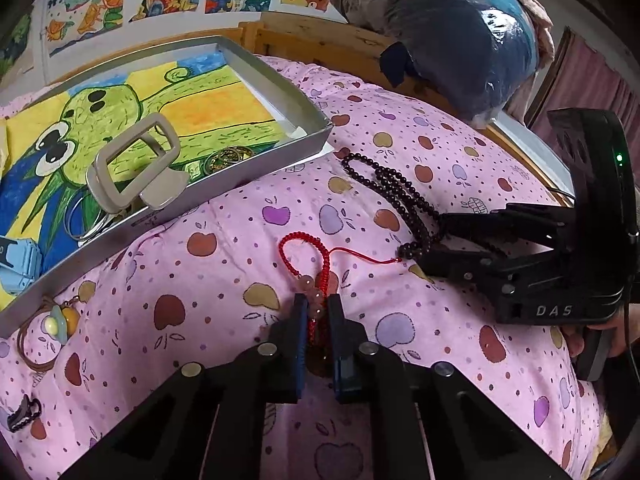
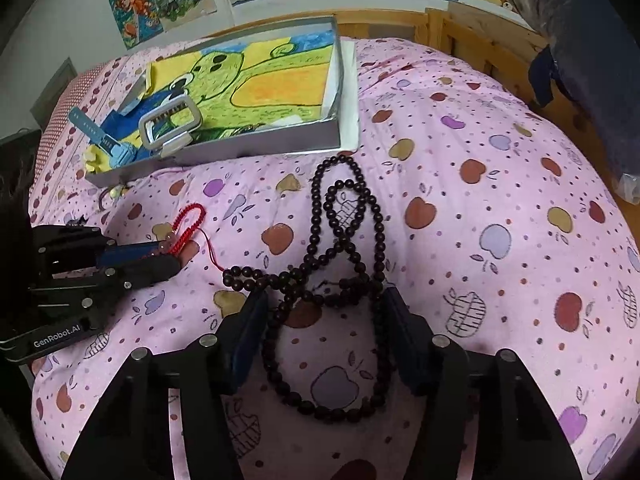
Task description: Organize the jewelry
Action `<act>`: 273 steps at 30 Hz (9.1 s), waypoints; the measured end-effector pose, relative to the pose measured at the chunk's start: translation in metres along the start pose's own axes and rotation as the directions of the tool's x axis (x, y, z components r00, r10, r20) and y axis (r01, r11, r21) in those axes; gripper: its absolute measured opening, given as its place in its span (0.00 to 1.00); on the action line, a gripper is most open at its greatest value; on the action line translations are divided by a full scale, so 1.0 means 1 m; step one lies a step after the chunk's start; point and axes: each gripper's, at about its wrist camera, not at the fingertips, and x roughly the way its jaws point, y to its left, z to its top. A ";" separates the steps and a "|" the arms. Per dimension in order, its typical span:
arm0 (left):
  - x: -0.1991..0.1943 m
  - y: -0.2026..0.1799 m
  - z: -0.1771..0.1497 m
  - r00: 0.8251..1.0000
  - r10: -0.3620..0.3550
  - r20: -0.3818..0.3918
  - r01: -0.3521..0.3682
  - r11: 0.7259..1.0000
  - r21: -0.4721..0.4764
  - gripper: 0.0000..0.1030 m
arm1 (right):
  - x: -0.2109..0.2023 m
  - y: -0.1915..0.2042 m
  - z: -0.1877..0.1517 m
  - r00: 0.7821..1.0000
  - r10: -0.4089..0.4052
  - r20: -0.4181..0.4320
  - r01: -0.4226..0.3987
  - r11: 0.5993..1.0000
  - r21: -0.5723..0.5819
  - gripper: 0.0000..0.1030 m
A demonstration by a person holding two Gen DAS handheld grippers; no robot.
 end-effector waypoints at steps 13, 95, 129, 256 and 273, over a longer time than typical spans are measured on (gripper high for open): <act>-0.010 0.000 -0.003 0.999 0.022 0.034 -0.021 1.000 -0.020 0.08 | 0.006 0.000 -0.002 0.999 0.035 0.022 -0.036 0.999 0.014 0.10; -0.026 0.132 0.057 0.982 0.175 0.071 -0.154 0.960 -0.235 0.08 | 0.028 0.076 0.127 0.984 0.015 0.179 0.002 0.995 -0.098 0.05; -0.065 0.131 0.057 0.972 0.183 0.146 -0.126 0.933 -0.336 0.82 | -0.004 0.048 0.112 0.981 -0.006 0.193 0.006 1.000 0.005 0.74; -0.076 0.179 -0.078 0.984 0.178 0.027 -0.178 0.984 0.005 0.23 | 0.106 0.231 0.080 0.969 0.238 -0.072 -0.248 0.941 -0.232 0.43; -0.066 0.181 -0.077 0.983 0.182 0.017 -0.182 0.983 -0.009 0.04 | 0.117 0.214 0.072 0.967 0.248 -0.048 -0.253 0.943 -0.218 0.22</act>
